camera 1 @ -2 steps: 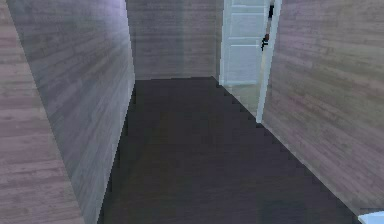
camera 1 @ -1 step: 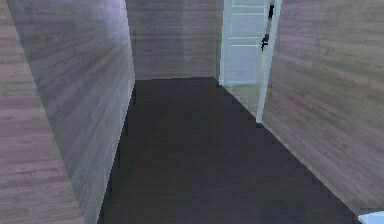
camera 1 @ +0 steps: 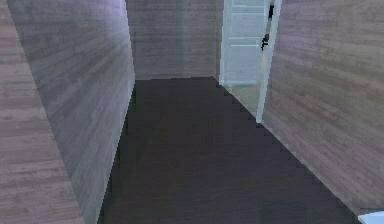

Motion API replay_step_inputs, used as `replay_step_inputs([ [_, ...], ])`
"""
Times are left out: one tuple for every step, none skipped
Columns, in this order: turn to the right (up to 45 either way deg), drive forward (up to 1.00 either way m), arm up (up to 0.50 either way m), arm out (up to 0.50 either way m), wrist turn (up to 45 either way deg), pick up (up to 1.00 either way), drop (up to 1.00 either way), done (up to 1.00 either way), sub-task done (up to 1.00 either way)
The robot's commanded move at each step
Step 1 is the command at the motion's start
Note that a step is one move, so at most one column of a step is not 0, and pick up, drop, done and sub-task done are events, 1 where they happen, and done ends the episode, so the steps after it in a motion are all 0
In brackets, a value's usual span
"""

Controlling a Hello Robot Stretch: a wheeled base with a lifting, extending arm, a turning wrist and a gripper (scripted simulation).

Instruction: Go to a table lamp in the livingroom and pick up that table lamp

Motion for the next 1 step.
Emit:
replay_step_inputs([
  [0.0,0.00,-0.30,0.00,0.0,0.00,0.00,0.00,0.00],
])
